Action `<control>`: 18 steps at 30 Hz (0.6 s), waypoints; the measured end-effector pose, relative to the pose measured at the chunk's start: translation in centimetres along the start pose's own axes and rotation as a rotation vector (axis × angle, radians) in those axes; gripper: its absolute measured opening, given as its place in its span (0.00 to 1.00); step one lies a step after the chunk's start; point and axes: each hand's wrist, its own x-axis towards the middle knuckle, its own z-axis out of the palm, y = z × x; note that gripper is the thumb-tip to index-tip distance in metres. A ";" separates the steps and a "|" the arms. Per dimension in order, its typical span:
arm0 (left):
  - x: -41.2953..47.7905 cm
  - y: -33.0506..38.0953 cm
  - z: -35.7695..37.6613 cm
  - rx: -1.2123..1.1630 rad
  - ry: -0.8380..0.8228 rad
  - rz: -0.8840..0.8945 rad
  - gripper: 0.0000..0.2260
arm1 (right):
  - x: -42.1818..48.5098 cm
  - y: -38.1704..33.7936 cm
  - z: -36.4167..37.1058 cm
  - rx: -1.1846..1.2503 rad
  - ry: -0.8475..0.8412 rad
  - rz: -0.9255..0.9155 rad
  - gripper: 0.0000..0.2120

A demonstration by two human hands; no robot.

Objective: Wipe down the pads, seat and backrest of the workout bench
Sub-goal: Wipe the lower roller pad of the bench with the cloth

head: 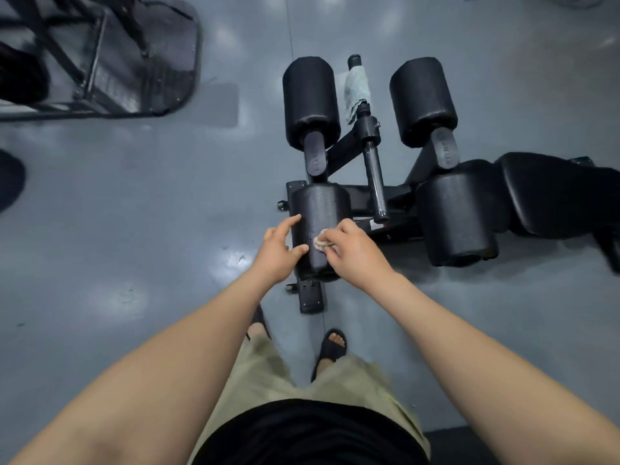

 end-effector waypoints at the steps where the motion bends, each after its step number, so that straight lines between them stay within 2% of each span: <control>1: -0.4 -0.4 0.4 -0.014 -0.009 -0.020 0.27 | -0.4 0.1 0.2 0.010 -0.005 -0.007 0.10; 5: -0.9 -0.9 1.4 -0.121 0.026 -0.057 0.24 | -3.3 0.9 0.8 0.026 -0.067 -0.075 0.10; 8: -0.8 -1.1 1.6 -0.122 0.035 -0.054 0.23 | -4.7 1.2 1.1 -0.053 -0.130 -0.137 0.10; 18: -1.5 -0.9 2.2 -0.143 0.079 -0.010 0.23 | -3.1 1.2 0.2 -0.070 -0.132 -0.222 0.09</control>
